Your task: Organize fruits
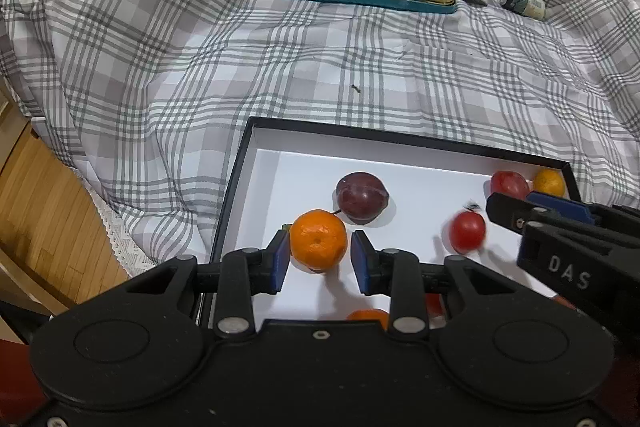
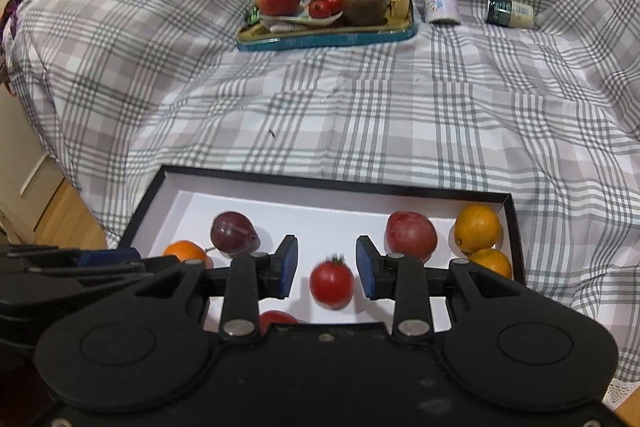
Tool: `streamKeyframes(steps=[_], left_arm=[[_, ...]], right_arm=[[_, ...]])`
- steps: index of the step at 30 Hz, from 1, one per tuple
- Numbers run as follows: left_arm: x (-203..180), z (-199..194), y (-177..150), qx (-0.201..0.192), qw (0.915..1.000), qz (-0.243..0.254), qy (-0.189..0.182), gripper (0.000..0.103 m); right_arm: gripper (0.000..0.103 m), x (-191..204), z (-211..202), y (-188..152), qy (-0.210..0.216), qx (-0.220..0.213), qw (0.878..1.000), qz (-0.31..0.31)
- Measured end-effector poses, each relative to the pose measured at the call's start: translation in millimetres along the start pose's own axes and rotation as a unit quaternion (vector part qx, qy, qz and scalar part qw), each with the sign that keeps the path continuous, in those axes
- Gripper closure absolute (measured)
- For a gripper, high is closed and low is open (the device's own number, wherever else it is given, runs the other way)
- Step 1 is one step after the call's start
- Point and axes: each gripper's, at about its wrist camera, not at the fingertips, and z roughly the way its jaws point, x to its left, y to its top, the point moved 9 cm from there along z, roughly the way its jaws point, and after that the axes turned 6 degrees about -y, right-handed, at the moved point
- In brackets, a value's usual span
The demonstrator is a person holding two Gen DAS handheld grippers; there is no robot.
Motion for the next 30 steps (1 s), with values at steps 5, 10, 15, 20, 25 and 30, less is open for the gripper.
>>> streamKeyframes(steps=[5, 10, 15, 20, 25, 30], left_arm=[[-2.5, -7.9, -0.3, -0.012, 0.9999, 0.003, -0.002, 0.061], [-5.3, -14.5, -1.4, -0.022, 0.9997, 0.009, -0.005, 0.061], [-9.5, -23.0, -4.5, -0.033, 0.9993, 0.014, -0.007, 0.061], [-15.2, -31.0, -9.0, -0.042, 0.9988, 0.02, -0.01, 0.061], [-20.6, -37.3, -14.9, -0.049, 0.9984, 0.027, -0.012, 0.061], [-24.9, -41.3, -20.4, -0.051, 0.9981, 0.031, -0.013, 0.061]], right_arm=[[0.069, -4.2, -13.2, -1.6, -0.006, -0.013, 1.0, 0.001], [0.069, -11.5, -24.6, -9.6, -0.019, -0.015, 1.0, 0.008], [0.068, -20.4, -38.5, -18.8, -0.035, -0.021, 0.999, 0.014], [0.065, -31.9, -52.5, -28.1, -0.055, -0.028, 0.998, 0.024], [0.063, -42.8, -63.7, -39.4, -0.063, -0.032, 0.997, 0.039], [0.063, -46.6, -67.4, -47.3, -0.07, -0.031, 0.996, 0.049]])
